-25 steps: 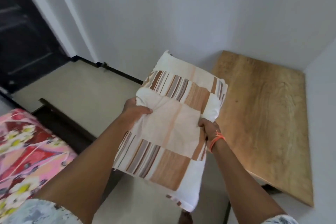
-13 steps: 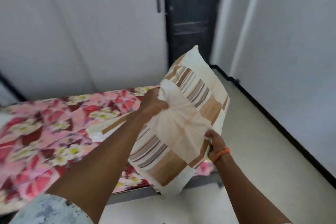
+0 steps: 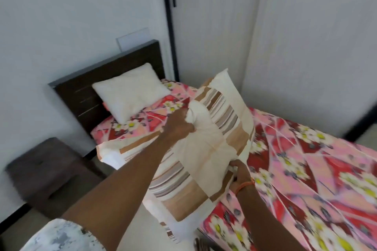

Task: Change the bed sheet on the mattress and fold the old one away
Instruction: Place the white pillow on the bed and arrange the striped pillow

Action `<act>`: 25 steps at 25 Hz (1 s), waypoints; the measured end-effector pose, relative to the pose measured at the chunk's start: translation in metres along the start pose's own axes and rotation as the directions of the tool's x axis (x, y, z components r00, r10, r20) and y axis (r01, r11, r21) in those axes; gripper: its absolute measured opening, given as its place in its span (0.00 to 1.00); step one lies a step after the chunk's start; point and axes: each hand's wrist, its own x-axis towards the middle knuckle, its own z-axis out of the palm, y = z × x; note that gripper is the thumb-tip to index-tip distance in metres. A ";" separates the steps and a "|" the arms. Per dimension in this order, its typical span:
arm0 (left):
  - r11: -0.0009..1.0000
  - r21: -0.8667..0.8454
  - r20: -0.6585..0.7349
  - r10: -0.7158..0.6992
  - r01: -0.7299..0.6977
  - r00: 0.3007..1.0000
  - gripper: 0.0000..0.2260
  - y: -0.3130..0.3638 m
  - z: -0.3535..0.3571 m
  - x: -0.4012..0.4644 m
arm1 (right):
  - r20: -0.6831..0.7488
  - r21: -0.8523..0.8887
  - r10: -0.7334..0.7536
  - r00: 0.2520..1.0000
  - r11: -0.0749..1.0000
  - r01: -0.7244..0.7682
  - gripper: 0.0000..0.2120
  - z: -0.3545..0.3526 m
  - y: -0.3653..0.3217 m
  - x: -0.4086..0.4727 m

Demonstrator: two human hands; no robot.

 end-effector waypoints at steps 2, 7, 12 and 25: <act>0.998 0.036 -0.034 -0.048 0.049 0.998 0.31 -0.024 -0.039 0.047 | 0.040 -0.068 0.043 0.998 0.997 -0.040 0.11 0.064 0.011 0.047; 0.988 0.086 -0.096 -0.121 0.129 0.988 0.30 -0.087 -0.127 0.148 | 0.072 -0.166 0.130 0.989 0.979 -0.117 0.10 0.207 0.035 0.126; 0.987 0.119 -0.054 -0.100 0.106 0.993 0.29 -0.159 -0.215 0.255 | 0.060 -0.153 0.141 0.988 0.980 -0.130 0.10 0.336 0.081 0.204; 0.948 0.298 0.084 0.089 -0.110 0.993 0.30 -0.275 -0.342 0.555 | -0.163 -0.011 0.066 0.984 0.998 -0.068 0.12 0.572 0.133 0.405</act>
